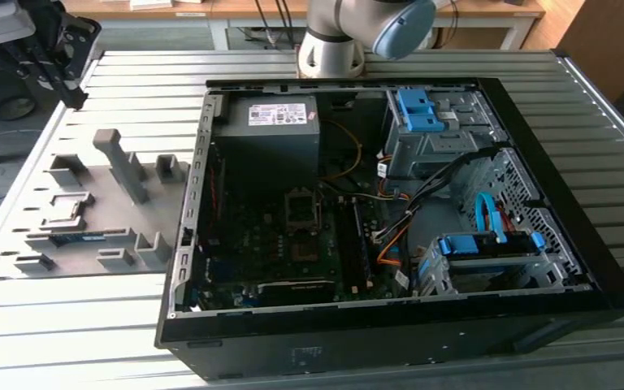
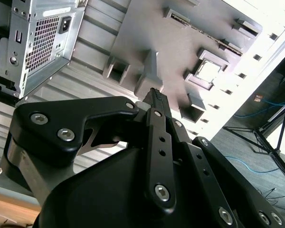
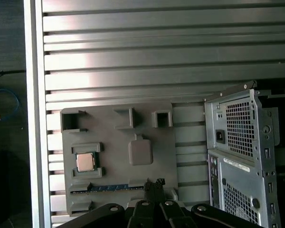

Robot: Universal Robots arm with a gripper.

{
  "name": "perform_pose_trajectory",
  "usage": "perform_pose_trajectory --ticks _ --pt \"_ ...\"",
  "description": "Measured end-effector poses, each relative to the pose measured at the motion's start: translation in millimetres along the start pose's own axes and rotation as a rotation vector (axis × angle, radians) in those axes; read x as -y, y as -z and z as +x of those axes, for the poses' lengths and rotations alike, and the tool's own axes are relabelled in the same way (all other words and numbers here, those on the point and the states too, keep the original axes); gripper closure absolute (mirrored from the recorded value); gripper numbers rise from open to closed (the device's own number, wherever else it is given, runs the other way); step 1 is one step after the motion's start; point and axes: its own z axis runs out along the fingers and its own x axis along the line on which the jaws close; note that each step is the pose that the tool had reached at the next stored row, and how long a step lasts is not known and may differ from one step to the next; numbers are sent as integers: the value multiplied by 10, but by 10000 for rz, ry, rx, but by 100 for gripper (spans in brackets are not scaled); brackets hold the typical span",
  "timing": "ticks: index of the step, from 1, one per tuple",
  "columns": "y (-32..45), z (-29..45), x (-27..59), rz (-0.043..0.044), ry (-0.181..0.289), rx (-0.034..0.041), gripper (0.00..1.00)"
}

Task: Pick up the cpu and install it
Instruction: 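Reach for the cpu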

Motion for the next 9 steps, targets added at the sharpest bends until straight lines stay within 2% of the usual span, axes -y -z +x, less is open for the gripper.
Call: perform_pose_trajectory --ticks 9 --pt "-18 90 8 1 0 0 90"
